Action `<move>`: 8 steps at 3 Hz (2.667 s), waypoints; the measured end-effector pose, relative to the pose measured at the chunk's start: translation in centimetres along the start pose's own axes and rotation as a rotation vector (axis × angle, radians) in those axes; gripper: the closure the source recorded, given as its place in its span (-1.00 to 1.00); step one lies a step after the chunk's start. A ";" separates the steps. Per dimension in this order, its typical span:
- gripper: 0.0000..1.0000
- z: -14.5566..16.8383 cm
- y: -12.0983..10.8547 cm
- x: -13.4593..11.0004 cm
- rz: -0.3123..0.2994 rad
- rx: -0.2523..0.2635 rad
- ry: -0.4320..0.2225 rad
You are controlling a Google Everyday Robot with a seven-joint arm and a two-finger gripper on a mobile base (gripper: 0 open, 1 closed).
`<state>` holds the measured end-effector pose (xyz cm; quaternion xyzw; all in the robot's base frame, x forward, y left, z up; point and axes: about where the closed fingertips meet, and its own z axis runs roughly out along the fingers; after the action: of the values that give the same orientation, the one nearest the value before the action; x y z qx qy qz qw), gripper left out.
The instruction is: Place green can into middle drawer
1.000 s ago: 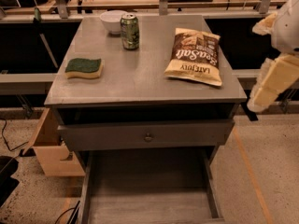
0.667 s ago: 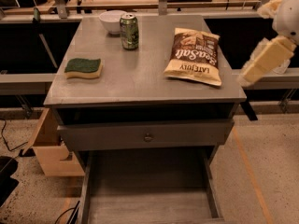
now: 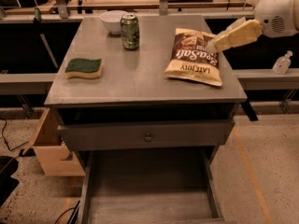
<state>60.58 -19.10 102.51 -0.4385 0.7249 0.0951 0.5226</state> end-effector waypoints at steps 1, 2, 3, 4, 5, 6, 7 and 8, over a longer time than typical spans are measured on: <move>-1.00 0.8 -2.3 -1.3 0.054 0.109 -0.104; -1.00 0.7 -4.0 -2.1 0.056 0.181 -0.136; -1.00 0.7 -4.0 -2.1 0.056 0.180 -0.136; -1.00 1.7 -4.1 -2.6 0.065 0.171 -0.154; -1.00 6.1 -4.5 -3.7 0.086 0.135 -0.199; -1.00 11.3 -4.9 -4.4 0.114 0.109 -0.216; -1.00 17.6 -4.8 -5.3 0.132 0.090 -0.200; -1.00 21.4 -4.3 -6.4 0.130 0.072 -0.198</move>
Offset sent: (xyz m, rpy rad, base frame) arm 0.0208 -0.0013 0.0128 0.0951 -0.0778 -0.0699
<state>78.61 -5.48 99.90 -0.3599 0.6995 0.1454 0.6000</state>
